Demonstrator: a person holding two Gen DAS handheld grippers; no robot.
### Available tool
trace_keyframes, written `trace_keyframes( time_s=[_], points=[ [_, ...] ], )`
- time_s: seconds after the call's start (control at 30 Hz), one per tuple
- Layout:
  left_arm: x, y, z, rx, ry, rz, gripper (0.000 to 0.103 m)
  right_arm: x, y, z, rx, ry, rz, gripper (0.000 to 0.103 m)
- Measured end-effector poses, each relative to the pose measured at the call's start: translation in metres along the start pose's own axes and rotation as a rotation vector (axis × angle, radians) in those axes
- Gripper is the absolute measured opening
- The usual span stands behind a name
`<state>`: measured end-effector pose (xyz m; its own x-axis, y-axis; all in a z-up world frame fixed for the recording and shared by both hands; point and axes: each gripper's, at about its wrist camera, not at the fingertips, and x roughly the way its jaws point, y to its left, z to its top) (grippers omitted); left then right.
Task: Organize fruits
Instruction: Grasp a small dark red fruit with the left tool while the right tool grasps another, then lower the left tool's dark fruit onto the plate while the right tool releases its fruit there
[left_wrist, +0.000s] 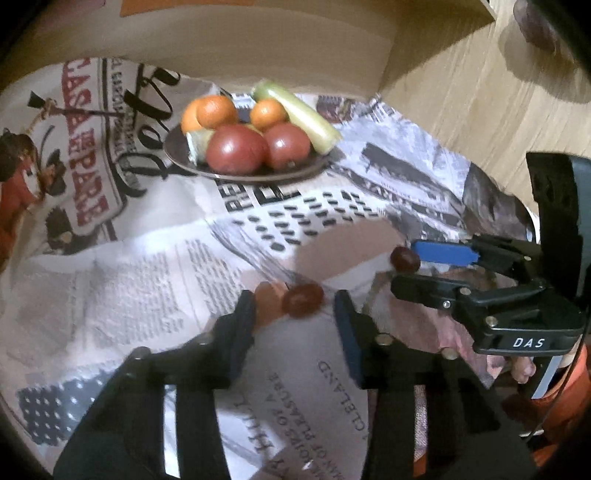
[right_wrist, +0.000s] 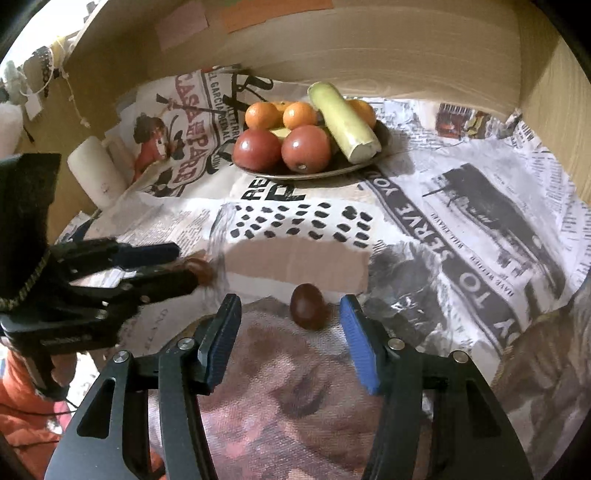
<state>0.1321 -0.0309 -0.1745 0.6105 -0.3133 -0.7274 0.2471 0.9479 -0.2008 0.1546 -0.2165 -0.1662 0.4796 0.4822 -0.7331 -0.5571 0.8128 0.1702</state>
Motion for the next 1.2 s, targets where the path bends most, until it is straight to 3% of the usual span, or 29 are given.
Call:
trace_keyframes(
  time_s=[0.13,0.23,0.27,0.37,0.73,1.2],
  points=[
    [0.004,-0.003,-0.001,0.001,-0.009,0.01,0.037,0.002,0.001,-0.001,-0.008,0.0,-0.006,0.041],
    [0.005,-0.002,0.0,-0.006,-0.013,0.017,0.031,0.004,0.001,-0.002,-0.016,0.0,-0.027,0.032],
    [0.006,-0.002,0.001,-0.005,-0.014,0.021,0.025,0.004,0.001,-0.002,-0.02,0.001,-0.038,0.027],
    [0.007,0.0,0.002,-0.009,-0.013,0.015,0.023,0.004,-0.001,-0.001,-0.018,0.003,-0.048,0.018],
    [-0.011,0.007,0.023,-0.008,-0.064,0.022,0.023,-0.005,-0.004,0.012,-0.009,-0.03,-0.027,0.017],
    [-0.015,0.021,0.088,-0.001,-0.152,0.036,0.023,-0.019,-0.005,0.076,-0.094,-0.136,-0.059,0.017]
  ],
)
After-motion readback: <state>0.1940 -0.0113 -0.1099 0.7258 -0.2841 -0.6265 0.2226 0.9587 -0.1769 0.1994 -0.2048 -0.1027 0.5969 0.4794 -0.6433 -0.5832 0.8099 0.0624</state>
